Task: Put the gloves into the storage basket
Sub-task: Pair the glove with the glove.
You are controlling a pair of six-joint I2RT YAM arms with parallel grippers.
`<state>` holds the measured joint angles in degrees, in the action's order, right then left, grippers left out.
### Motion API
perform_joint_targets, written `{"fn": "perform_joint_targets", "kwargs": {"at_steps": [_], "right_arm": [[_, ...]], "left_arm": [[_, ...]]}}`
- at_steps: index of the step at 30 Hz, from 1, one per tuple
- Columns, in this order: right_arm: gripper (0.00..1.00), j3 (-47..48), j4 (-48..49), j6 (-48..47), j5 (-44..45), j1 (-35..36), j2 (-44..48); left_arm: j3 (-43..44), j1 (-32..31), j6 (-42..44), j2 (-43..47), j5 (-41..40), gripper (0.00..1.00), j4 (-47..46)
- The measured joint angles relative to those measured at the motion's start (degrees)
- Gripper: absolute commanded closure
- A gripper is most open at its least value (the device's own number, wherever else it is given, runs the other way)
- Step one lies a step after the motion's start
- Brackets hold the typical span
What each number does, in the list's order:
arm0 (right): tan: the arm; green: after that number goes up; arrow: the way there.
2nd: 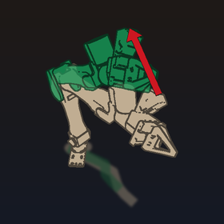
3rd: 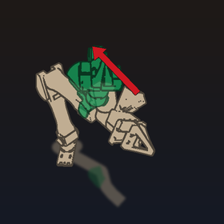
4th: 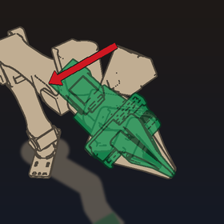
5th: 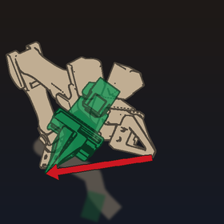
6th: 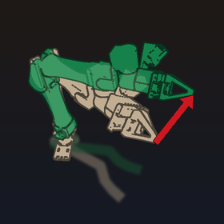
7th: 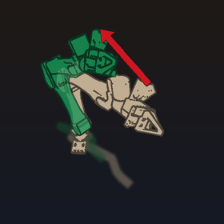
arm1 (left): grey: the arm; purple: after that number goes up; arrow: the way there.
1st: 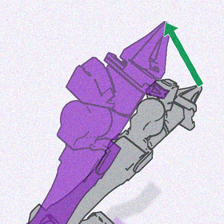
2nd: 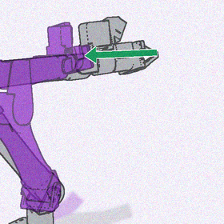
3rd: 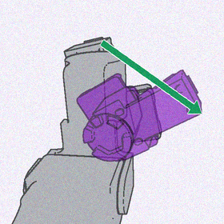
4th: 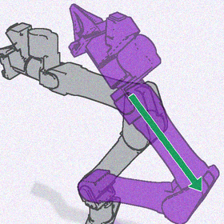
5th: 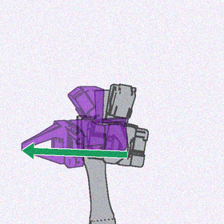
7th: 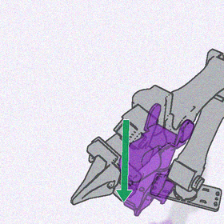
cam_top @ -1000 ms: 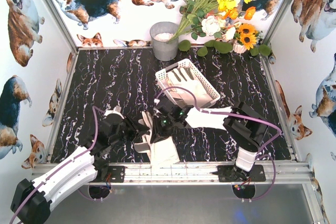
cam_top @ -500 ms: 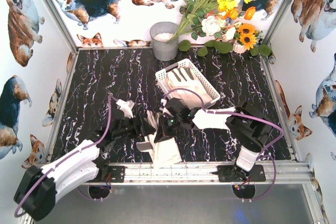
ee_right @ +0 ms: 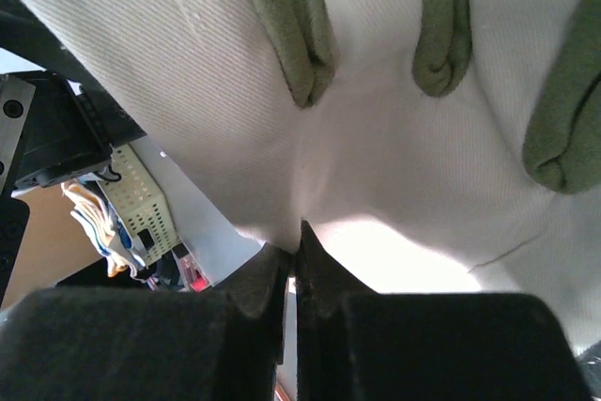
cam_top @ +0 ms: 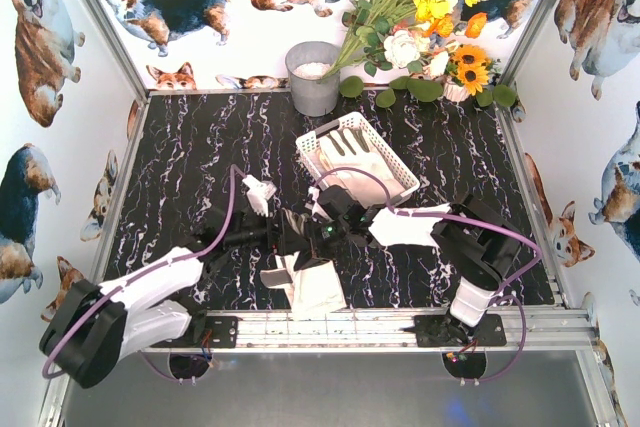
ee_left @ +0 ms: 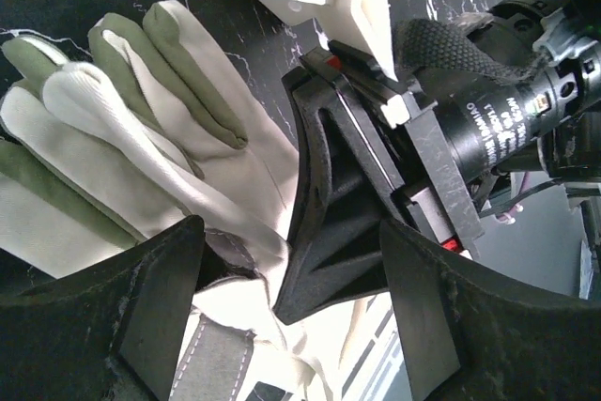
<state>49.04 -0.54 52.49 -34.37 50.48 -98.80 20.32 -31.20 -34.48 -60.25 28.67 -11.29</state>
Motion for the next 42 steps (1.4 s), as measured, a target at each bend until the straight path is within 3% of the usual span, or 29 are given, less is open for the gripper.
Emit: {"fn": "perform_joint_targets", "kwargs": {"at_steps": [8, 38, 42], "right_arm": [[1.00, -0.17, 0.13, 0.13, 0.09, -0.39, 0.02], [1.00, -0.20, -2.27, 0.04, -1.88, 0.55, 0.02], [1.00, -0.20, -2.43, 0.00, -2.19, 0.74, 0.02]], "left_arm": [[5.46, 0.17, 1.77, -8.04, 0.83, 0.28, 4.81], [8.31, -0.04, -1.09, -8.35, 4.81, 0.27, 18.86], [8.31, -0.26, -1.60, -7.10, 4.52, 0.34, 20.11]]}}
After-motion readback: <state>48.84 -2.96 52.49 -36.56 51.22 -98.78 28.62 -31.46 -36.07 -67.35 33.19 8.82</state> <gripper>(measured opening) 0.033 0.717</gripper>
